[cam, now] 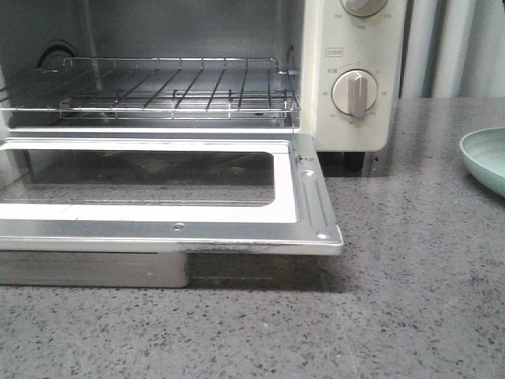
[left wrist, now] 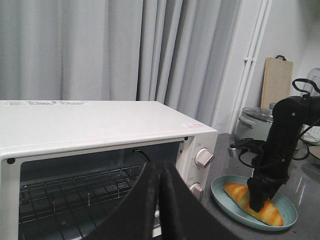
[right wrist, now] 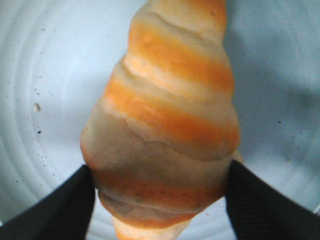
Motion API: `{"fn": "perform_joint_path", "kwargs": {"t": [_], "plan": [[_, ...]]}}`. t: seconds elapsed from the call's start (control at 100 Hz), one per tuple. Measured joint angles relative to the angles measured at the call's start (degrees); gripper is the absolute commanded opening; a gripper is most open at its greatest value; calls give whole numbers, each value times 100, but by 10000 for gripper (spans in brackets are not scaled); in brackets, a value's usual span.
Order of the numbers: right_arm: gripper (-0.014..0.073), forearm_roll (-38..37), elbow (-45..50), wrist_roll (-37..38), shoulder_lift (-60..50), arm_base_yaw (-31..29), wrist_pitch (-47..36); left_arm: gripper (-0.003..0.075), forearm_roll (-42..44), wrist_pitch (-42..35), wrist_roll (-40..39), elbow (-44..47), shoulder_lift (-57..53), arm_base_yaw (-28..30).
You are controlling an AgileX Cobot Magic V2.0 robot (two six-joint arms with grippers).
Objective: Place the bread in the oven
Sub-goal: 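Lower the right gripper onto the croissant on the green plate and close, then lift the croissant with the right gripper and carry it toward the oven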
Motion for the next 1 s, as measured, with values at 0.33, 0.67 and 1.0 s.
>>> {"fn": "perform_joint_path", "kwargs": {"t": [0.33,0.67,1.0], "plan": [[-69,0,-35,-37,0,0,11,-21,0,0,0,0,0,0],[-70,968,-148,-474,-677,167,42,-21,0,0,0,0,0,0],[-69,1291,-148,-536,-2224,1527,180,-21,0,-268,0,0,0,0]]}}
